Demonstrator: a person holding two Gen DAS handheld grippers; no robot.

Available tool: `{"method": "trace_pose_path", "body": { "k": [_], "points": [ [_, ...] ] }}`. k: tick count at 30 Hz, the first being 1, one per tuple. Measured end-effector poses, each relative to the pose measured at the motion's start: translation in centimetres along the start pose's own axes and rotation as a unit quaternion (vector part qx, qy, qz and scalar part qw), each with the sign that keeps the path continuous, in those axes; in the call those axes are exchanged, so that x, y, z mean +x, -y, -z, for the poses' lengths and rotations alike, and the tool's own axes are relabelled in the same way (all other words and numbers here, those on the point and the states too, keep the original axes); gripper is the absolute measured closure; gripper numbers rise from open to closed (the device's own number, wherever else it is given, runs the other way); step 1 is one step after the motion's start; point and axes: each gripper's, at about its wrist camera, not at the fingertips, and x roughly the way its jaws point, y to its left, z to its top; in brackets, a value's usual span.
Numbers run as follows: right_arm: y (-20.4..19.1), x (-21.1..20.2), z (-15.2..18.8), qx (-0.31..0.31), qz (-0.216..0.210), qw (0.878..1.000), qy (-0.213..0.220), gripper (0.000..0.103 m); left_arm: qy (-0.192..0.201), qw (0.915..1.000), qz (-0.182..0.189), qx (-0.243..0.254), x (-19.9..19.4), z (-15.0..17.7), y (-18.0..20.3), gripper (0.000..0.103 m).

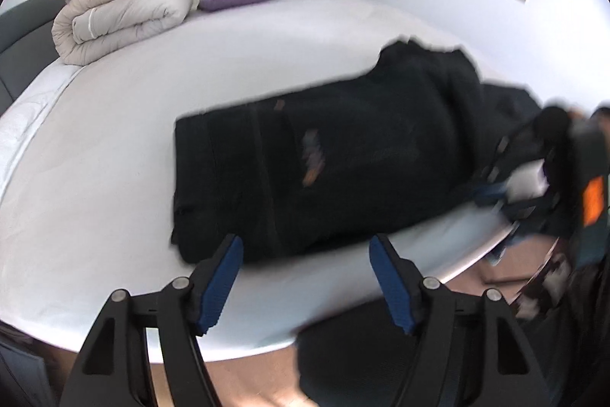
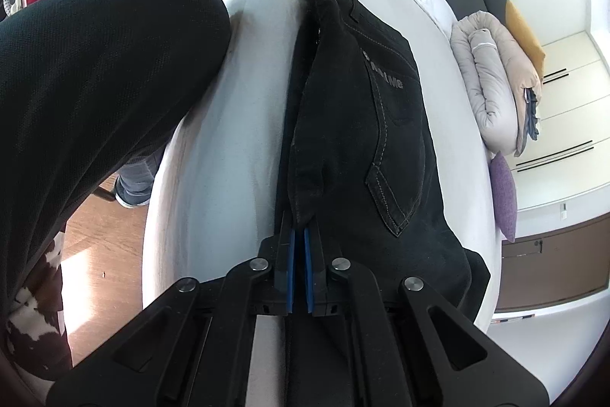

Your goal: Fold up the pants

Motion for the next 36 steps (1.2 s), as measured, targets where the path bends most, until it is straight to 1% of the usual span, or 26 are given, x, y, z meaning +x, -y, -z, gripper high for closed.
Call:
{"method": "trace_pose_path", "body": {
  "k": [2, 5, 6, 7, 9, 10, 12, 15, 16, 18, 20, 21, 22, 23, 24, 25, 26, 27, 28, 29, 30, 31, 32, 33, 35, 36],
  "points": [
    [0.3, 0.1, 0.3, 0.007, -0.002, 1.000, -0.002, 0.099, 0.018, 0.9998, 0.008, 0.002, 0.5, -1.4, 1.0, 0.032],
    [1.1, 0.1, 0.5, 0.032, -0.010, 0.999, -0.002, 0.099, 0.021, 0.9997, 0.014, -0.001, 2.6, -2.8, 2.2, 0.032],
    [1.5, 0.1, 1.0, 0.042, -0.014, 0.999, -0.001, 0.099, 0.010, 0.9999, 0.009, -0.003, 3.8, -3.1, 2.4, 0.032],
    [2.1, 0.3, 1.0, 0.055, -0.017, 0.998, 0.001, 0.099, -0.015, 0.9998, 0.005, -0.013, 5.8, -3.4, 2.3, 0.032],
    [2.6, 0.3, 1.2, 0.084, -0.022, 0.996, 0.006, 0.098, -0.058, 0.9974, -0.001, -0.042, 9.0, -2.9, 1.6, 0.032],
    [2.7, 0.4, 1.5, 0.097, -0.024, 0.995, 0.008, 0.098, -0.057, 0.9972, 0.001, -0.049, 9.7, -2.6, 1.4, 0.031],
    [2.9, 0.2, 1.8, 0.115, -0.026, 0.993, 0.014, 0.096, -0.051, 0.9972, 0.001, -0.055, 9.6, -2.5, 1.3, 0.031],
    [3.5, -0.7, 2.8, 0.150, -0.023, 0.988, 0.031, 0.094, -0.062, 0.9969, -0.015, -0.045, 9.5, -2.5, 1.5, 0.030],
    [3.9, -1.1, 3.3, 0.168, -0.025, 0.985, 0.039, 0.094, -0.067, 0.9967, -0.016, -0.042, 9.5, -2.6, 1.5, 0.030],
    [5.5, -2.5, 4.8, 0.219, -0.035, 0.973, 0.056, 0.094, -0.071, 0.9964, -0.018, -0.044, 9.3, -3.1, 1.5, 0.031],
    [8.2, -4.0, 7.1, 0.287, -0.044, 0.954, 0.076, 0.094, -0.068, 0.9963, -0.025, -0.046, 8.6, -3.6, 1.5, 0.031],
    [9.8, -4.5, 8.4, 0.327, -0.049, 0.940, 0.082, 0.094, -0.064, 0.9963, -0.029, -0.049, 8.4, -4.1, 1.4, 0.031],
    [11.9, -5.0, 10.3, 0.375, -0.053, 0.921, 0.086, 0.094, -0.051, 0.9967, -0.034, -0.054, 7.5, -4.7, 1.5, 0.031],
    [13.9, -5.2, 12.3, 0.417, -0.049, 0.903, 0.089, 0.090, -0.038, 0.9970, -0.030, -0.061, 7.0, -5.2, 1.5, 0.032],
    [15.7, -5.3, 14.1, 0.452, -0.040, 0.887, 0.089, 0.085, -0.026, 0.9971, -0.023, -0.068, 6.5, -5.7, 1.5, 0.032],
    [17.7, -5.3, 16.2, 0.490, -0.029, 0.867, 0.088, 0.067, -0.012, 0.9969, -0.011, -0.077, 6.3, -6.6, 1.7, 0.032],
    [20.0, -5.3, 18.4, 0.527, -0.016, 0.845, 0.087, 0.034, -0.003, 0.9965, -0.003, -0.084, 6.4, -7.4, 2.0, 0.032],
    [21.9, -5.3, 20.5, 0.566, -0.004, 0.819, 0.094, 0.024, 0.005, 0.9959, 0.004, -0.090, 6.7, -8.2, 2.4, 0.032],
    [23.5, -5.5, 22.4, 0.602, 0.004, 0.791, 0.108, 0.021, 0.014, 0.9952, 0.016, -0.095, 7.5, -9.3, 3.3, 0.032],
    [25.2, -5.6, 24.5, 0.641, 0.007, 0.758, 0.120, 0.021, 0.017, 0.9950, 0.021, -0.096, 8.2, -9.9, 3.8, 0.032],
    [26.4, -5.4, 26.0, 0.665, 0.008, 0.736, 0.122, 0.021, 0.015, 0.9949, 0.023, -0.097, 9.1, -10.5, 4.4, 0.032],
    [28.1, -4.9, 27.4, 0.686, 0.016, 0.719, 0.111, 0.021, 0.008, 0.9946, 0.025, -0.100, 10.6, -11.2, 5.0, 0.032],
    [29.0, -4.4, 28.0, 0.689, 0.023, 0.717, 0.098, 0.021, 0.004, 0.9943, 0.026, -0.103, 11.6, -11.4, 5.3, 0.032],
    [30.0, -3.6, 28.4, 0.688, 0.029, 0.721, 0.079, 0.021, -0.003, 0.9937, 0.026, -0.109, 12.6, -11.6, 5.6, 0.032],
    [32.4, -1.0, 29.0, 0.679, 0.029, 0.734, 0.016, 0.021, -0.024, 0.9914, 0.029, -0.125, 14.5, -11.1, 5.6, 0.032],
    [33.8, 0.9, 29.2, 0.673, 0.029, 0.739, -0.024, 0.021, -0.031, 0.9903, 0.030, -0.132, 15.2, -10.8, 5.4, 0.032]
  ]
}}
